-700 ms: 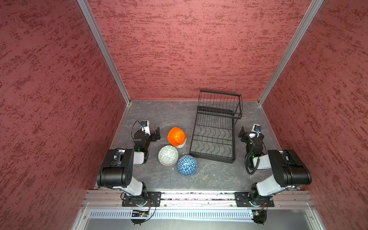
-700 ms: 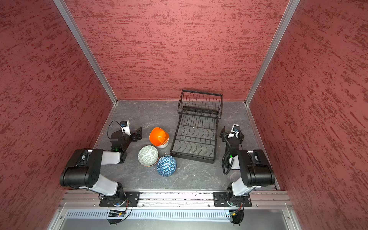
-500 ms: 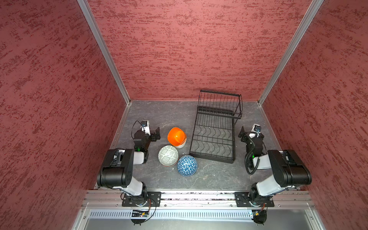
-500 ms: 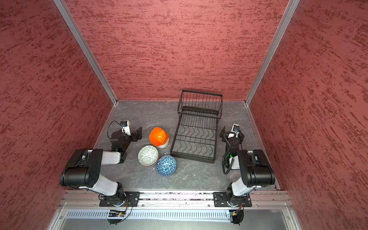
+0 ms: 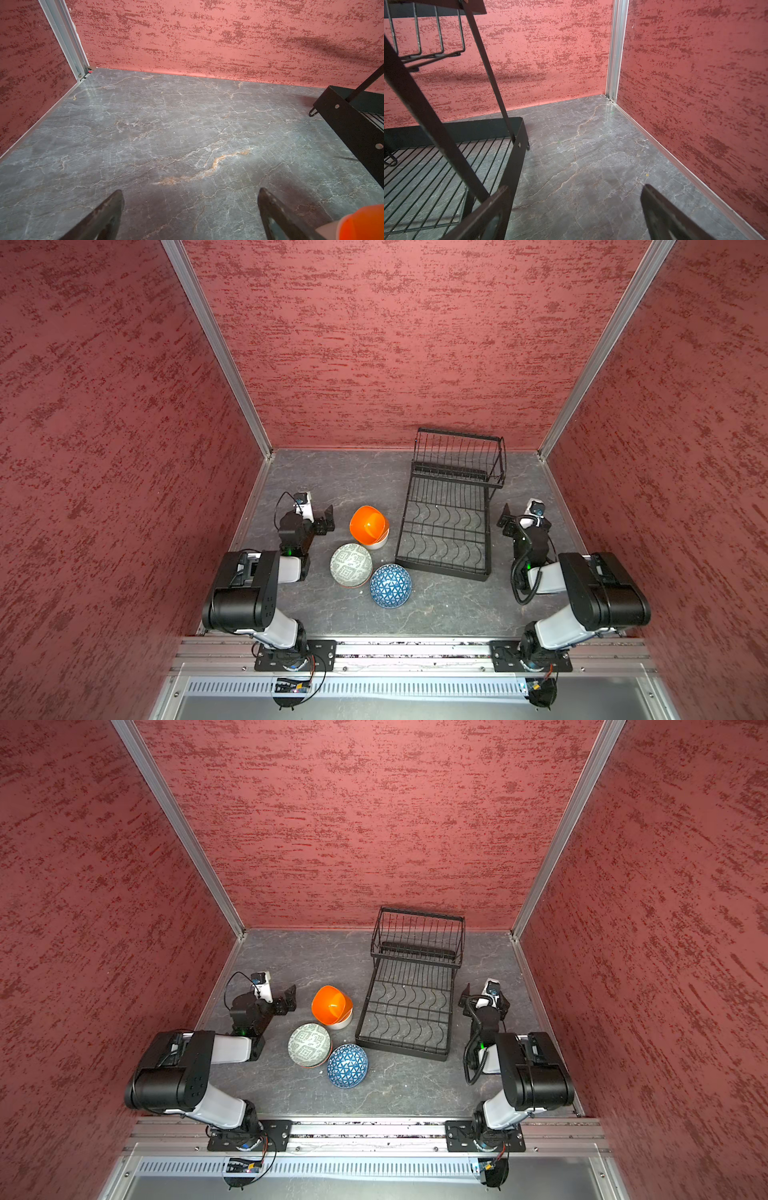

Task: Load the bowls into the dish rack

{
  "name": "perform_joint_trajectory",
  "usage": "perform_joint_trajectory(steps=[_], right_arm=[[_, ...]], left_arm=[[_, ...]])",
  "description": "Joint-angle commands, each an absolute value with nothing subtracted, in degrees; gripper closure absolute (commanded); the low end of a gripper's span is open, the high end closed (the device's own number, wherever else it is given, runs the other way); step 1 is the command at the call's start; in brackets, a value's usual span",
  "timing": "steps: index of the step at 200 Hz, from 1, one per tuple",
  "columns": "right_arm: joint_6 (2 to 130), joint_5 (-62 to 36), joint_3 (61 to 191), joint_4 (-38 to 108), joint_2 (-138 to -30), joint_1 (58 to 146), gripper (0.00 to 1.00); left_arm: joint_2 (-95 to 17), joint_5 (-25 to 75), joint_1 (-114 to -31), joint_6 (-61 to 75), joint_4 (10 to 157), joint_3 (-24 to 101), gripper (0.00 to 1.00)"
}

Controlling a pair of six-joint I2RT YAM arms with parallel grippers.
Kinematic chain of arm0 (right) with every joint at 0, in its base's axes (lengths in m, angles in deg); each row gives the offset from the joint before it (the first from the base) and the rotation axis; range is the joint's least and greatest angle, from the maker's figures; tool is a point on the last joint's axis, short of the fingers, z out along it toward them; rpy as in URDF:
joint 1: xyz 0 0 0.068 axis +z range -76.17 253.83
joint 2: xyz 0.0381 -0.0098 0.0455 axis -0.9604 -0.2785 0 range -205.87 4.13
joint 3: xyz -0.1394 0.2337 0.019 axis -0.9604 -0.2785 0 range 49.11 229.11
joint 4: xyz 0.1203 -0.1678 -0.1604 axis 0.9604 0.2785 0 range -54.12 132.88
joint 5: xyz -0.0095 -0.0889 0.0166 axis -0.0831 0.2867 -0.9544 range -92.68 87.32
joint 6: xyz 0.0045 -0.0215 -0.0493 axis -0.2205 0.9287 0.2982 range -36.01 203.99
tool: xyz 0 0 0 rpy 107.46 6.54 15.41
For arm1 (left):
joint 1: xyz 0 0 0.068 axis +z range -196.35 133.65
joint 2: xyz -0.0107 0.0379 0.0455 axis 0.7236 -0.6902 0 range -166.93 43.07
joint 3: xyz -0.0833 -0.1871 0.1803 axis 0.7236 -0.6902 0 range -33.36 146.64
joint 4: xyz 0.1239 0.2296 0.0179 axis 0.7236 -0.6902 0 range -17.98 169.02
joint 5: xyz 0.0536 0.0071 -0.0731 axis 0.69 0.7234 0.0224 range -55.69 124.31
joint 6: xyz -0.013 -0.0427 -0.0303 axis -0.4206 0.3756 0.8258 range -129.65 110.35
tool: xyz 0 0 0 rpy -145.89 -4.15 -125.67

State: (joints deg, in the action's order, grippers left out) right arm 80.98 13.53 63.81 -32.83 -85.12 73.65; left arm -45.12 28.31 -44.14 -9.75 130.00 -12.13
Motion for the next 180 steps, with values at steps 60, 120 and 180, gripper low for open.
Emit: perform_joint_trajectory(steps=[60, 120, 180], right_arm=[[80.65, 13.23, 64.33, -32.73, -84.84, 73.34, 0.01], [81.87, 10.66, 60.46, -35.02, -79.52, 73.40, 0.01], [80.15, 13.93, 65.29, -16.59, -66.80, 73.44, 0.01]], left_arm=[[-44.96, 26.13, -42.88, -9.95, 129.55, -11.32, 0.01], [-40.02, 26.97, -44.14, -11.23, 118.14, -7.37, 0.01], [-34.16, 31.39, -45.86, -6.44, 97.39, 0.57, 0.01]])
